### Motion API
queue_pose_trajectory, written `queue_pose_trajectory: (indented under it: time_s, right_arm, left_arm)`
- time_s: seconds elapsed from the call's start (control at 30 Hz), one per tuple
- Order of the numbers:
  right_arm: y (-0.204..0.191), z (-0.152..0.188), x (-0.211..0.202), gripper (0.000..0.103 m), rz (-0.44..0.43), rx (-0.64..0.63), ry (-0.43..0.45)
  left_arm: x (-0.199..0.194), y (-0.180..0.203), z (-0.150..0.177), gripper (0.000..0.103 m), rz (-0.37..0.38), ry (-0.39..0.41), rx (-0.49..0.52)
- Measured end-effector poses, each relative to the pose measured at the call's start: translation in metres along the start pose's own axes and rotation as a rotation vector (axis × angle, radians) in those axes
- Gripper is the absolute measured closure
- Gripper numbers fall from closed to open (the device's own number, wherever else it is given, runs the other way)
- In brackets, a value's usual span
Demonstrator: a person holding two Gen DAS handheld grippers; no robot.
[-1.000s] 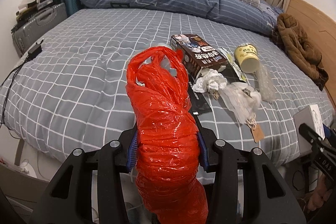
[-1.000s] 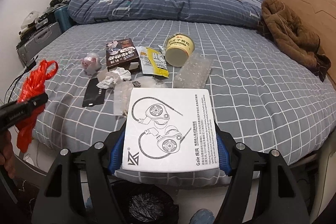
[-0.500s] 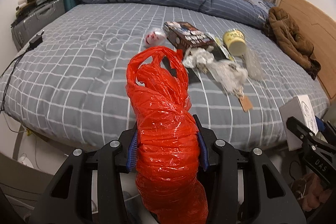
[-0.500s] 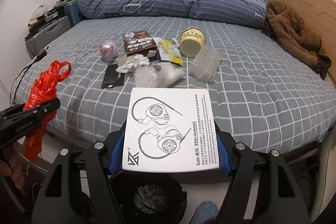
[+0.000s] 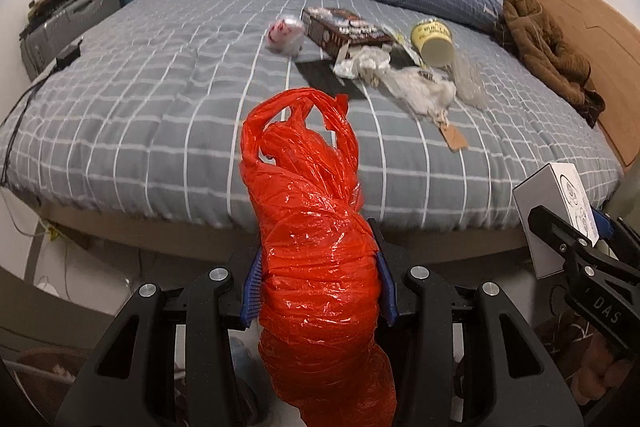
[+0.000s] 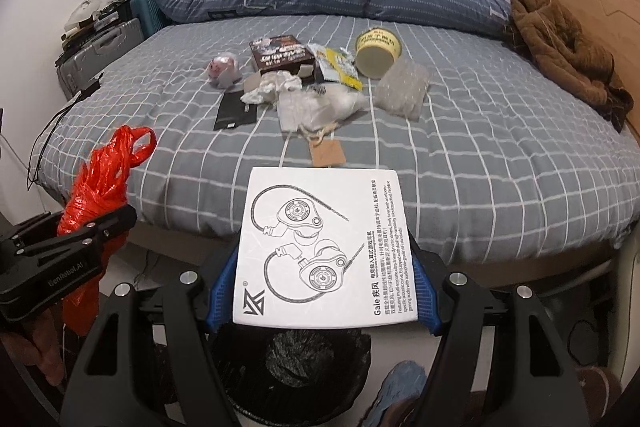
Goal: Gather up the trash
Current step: 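Carry the red bag and white card down toward the black trash bin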
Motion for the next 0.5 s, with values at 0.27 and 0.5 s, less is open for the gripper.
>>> queue_pose_trajectory:
  time_s: [0.27,0.5]
  right_arm:
    - [0.004,0.029,0.008,0.036,0.022,0.007,-0.060]
    - [0.008,0.057,0.037,0.036,0.058,-0.010,-0.139]
  left_arm:
    - [0.008,0.006,0.034,0.059,0.007,-0.060,-0.004]
    - [0.036,0.013,0.057,0.059,0.047,-0.123,-0.002]
Point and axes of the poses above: each gripper's, at about its wrist camera, not at the fingertips, and x roughly the way its jaws point, y to its right, z to its underside, the point moved 5 cm from there along x, roughly the way its jaws point, and after that the axes turned 14 degrees about x, right-handed, at the moved point
